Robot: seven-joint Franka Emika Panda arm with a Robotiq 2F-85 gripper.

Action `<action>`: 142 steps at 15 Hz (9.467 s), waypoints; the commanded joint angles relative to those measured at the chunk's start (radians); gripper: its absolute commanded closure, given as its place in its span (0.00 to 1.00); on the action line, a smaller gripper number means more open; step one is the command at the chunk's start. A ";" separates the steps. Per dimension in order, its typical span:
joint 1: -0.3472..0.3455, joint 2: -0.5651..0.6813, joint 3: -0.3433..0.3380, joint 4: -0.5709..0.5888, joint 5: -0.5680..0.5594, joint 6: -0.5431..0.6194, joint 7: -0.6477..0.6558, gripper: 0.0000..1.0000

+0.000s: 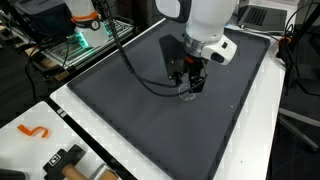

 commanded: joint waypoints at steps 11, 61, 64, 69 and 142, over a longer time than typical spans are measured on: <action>0.003 0.050 0.000 0.014 -0.072 0.098 -0.001 0.74; -0.218 -0.057 -0.015 0.156 0.474 -0.258 0.124 0.00; -0.238 -0.049 -0.020 0.157 0.524 -0.253 0.147 0.00; -0.252 -0.040 -0.030 0.158 0.570 -0.240 0.194 0.00; 0.270 -0.079 -0.074 0.113 -0.355 -0.274 0.952 0.00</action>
